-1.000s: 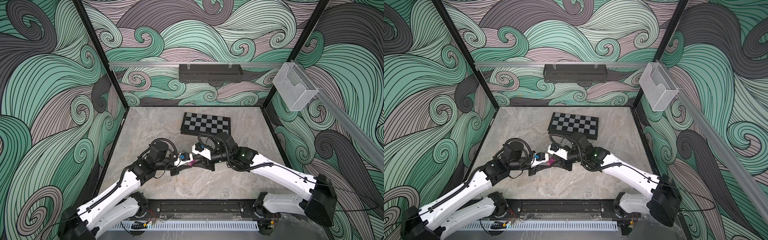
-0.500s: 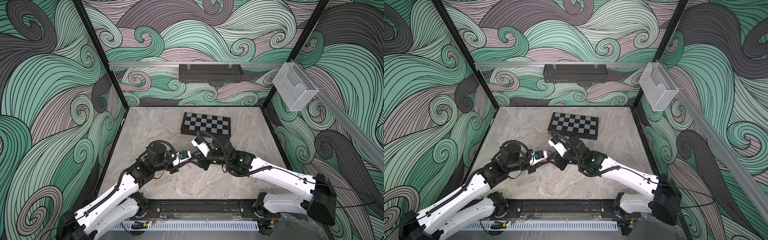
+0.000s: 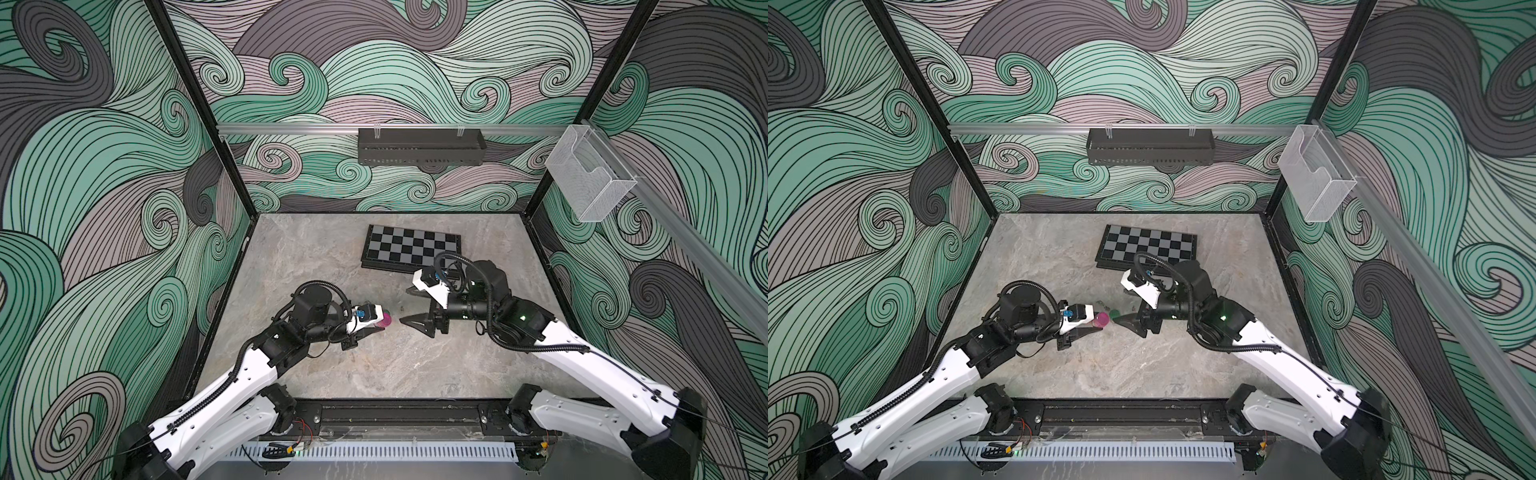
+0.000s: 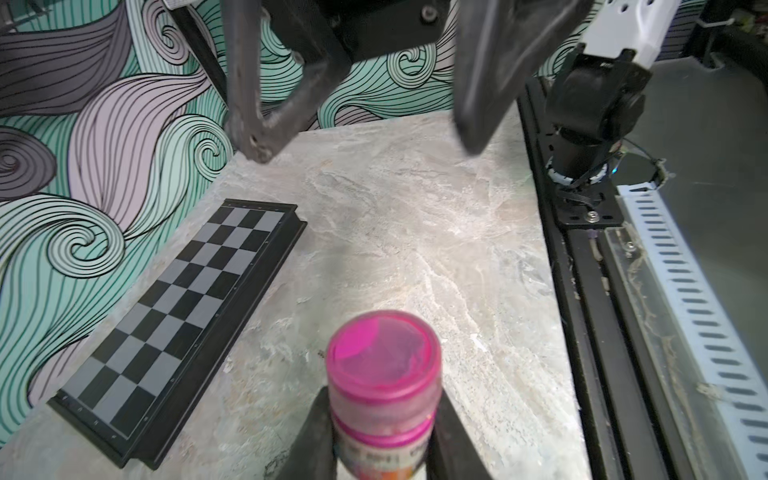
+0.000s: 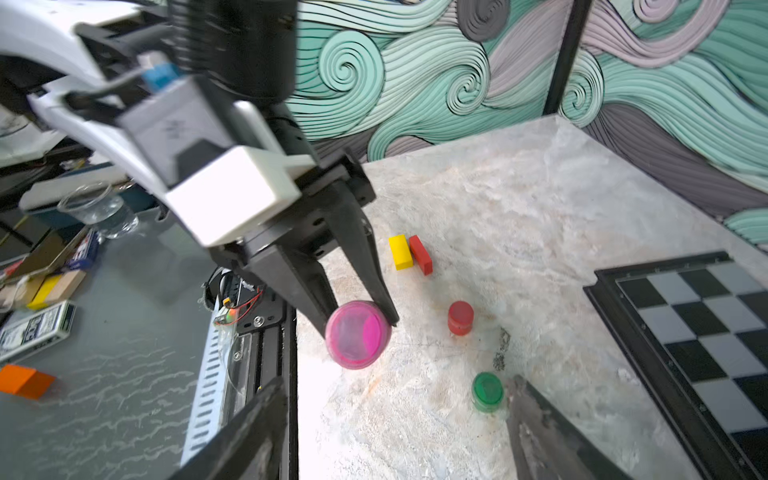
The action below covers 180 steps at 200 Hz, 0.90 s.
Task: Close the paint jar lid
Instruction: Screw the lid onto the paint jar.
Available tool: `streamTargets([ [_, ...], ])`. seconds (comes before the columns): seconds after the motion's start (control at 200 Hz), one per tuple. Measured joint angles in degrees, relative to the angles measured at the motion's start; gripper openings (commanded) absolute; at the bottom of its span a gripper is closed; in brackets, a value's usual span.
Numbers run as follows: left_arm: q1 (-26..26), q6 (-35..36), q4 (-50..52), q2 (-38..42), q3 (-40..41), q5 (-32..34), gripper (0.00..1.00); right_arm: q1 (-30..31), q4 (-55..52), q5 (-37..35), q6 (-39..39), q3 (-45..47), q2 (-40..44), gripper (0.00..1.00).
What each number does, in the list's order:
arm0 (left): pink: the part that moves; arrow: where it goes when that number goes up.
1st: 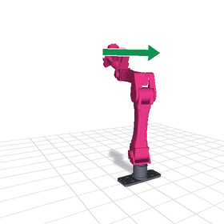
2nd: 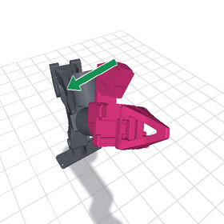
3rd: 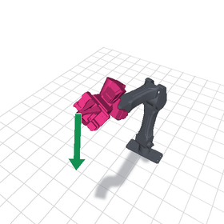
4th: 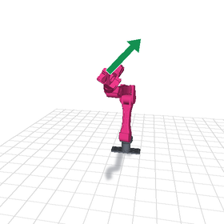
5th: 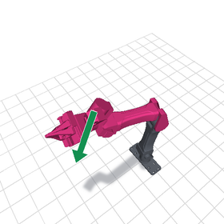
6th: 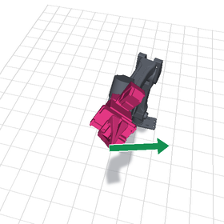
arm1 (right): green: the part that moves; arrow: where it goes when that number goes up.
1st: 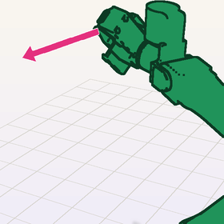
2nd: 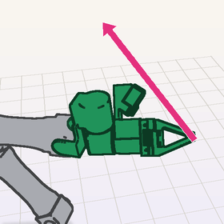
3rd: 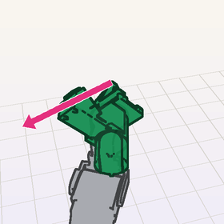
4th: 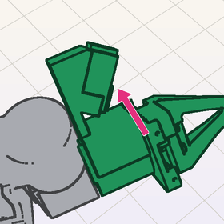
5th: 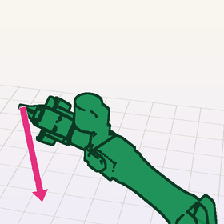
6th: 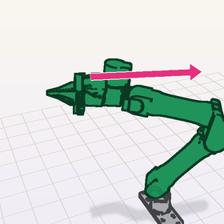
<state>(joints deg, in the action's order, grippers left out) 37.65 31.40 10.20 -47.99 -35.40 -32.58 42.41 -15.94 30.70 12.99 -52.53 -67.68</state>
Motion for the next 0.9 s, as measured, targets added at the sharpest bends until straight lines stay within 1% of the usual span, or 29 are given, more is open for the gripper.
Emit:
streamTargets([
  [0.135,0.0,-0.07,1.75,-1.88,-1.7,-4.22,0.05,0.17,-3.96,4.04,9.01,-0.57,-0.33,0.81],
  [0.29,0.0,-0.13,3.15,-3.02,-2.34,-6.93,0.05,1.86,-5.86,4.5,15.04,-1.88,-3.39,0.78],
  [0.355,0.0,-0.13,3.34,-3.23,-2.34,-7.67,0.05,2.99,-5.88,4.31,16.72,-2.25,-4.7,0.73],
  [0.435,0.0,-0.13,3.76,-3.34,-2.34,-8.17,0.05,4.11,-5.84,3.89,18.01,-2.27,-5.88,0.65],
  [0.535,0.0,-0.13,4.04,-3.34,-2.34,-8.59,0.06,5.03,-5.9,3.5,19.43,-2.71,-7.5,0.64],
  [0.65,0.0,-0.13,4.13,-3.34,-2.34,-8.83,0.06,5.79,-5.97,2.89,20.24,-3.72,-9.4,0.55],
  [0.715,0.0,-0.13,4.15,-3.48,-2.36,-8.9,0.06,6.12,-5.88,2.73,20.44,-4.04,-9.97,0.53],
  [0.766,0.0,-0.11,4.2,-3.67,-2.36,-8.92,0.06,6.34,-5.95,2.56,20.5,-4.15,-10.27,0.46],
  [0.841,0.0,-0.11,4.26,-3.67,-2.36,-8.96,0.06,6.54,-6.16,2.32,20.61,-4.66,-10.91,0.4],
  [0.901,0.0,-0.11,4.26,-3.69,-2.36,-8.87,0.06,6.62,-6.21,2.23,20.7,-4.96,-11.41,0.39],
])
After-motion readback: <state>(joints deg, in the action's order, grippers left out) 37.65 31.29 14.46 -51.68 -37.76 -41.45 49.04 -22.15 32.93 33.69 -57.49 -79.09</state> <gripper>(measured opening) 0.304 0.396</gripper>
